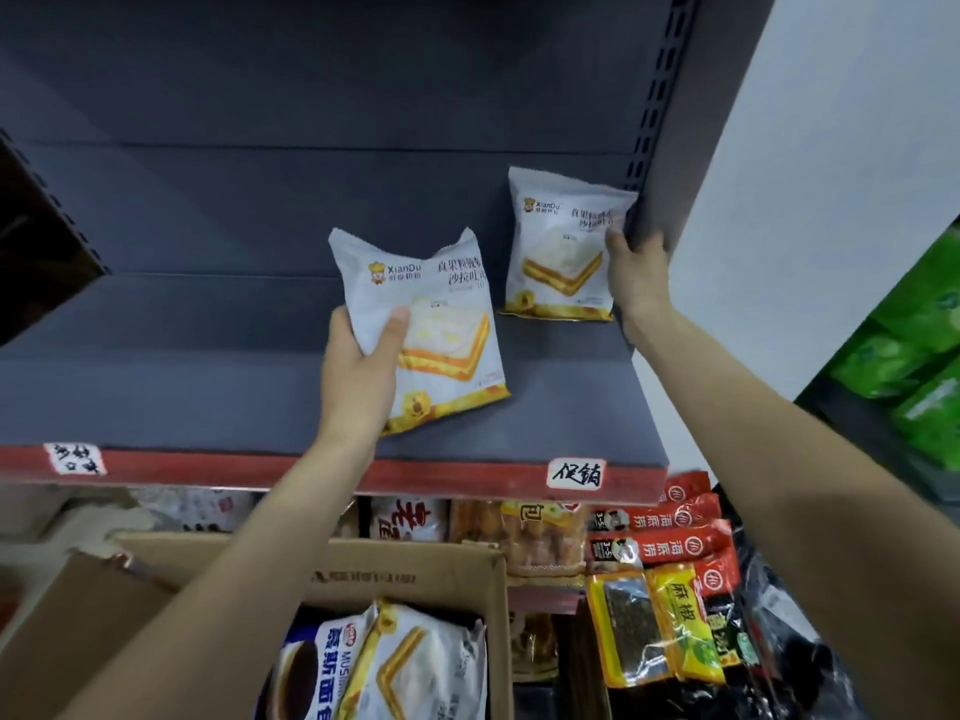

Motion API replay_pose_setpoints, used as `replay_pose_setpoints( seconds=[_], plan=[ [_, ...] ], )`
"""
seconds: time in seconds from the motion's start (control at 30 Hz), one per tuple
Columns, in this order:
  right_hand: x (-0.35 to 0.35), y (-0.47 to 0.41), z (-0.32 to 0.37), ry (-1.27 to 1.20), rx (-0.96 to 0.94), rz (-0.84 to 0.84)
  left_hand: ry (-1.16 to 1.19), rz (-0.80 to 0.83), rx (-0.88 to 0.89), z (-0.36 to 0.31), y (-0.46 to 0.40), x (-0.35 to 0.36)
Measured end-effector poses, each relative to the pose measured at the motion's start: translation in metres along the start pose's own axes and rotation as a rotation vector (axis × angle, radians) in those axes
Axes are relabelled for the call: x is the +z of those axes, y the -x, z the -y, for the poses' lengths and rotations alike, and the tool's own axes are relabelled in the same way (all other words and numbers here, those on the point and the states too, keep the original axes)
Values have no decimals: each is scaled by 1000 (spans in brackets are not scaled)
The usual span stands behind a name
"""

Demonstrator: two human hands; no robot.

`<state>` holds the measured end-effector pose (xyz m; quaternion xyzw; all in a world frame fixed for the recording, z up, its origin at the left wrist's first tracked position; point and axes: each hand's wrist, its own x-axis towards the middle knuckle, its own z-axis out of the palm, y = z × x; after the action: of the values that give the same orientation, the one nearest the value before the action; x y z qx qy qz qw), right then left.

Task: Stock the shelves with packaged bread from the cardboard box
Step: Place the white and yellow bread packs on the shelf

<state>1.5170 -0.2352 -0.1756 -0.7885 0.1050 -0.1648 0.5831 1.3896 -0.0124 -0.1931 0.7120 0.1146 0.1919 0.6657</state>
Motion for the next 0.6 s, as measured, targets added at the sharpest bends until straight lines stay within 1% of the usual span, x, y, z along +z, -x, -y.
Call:
replay_pose_setpoints(
  seconds=[0.1, 0.17, 0.23, 0.27, 0.3, 0.37, 0.43, 0.53, 0.6],
  plan=[
    [-15, 49, -10, -125, -156, 122, -57, -83, 61, -5, -2, 17],
    [-20, 78, -6, -167, -217, 269, -58, -128, 90, -10, -4, 34],
    [-18, 95, 4, -136, -301, 447, 3, -141, 57, -14, -2, 52],
    [-14, 98, 6, -104, -331, 493, 45, -130, 19, -16, -1, 60],
    [-10, 98, 6, -68, -351, 500, 100, -108, -21, -16, -2, 66],
    [-8, 94, 5, 28, -395, 435, 195, -11, -64, -14, -5, 73],
    [-13, 88, 1, 121, -437, 389, 197, 107, -51, -11, -9, 78],
    [-19, 77, -6, 149, -431, 319, 101, 207, -13, -10, -21, 91],
    [-12, 67, -12, 120, -383, 178, -77, 237, 7, -15, -36, 107]
  ],
)
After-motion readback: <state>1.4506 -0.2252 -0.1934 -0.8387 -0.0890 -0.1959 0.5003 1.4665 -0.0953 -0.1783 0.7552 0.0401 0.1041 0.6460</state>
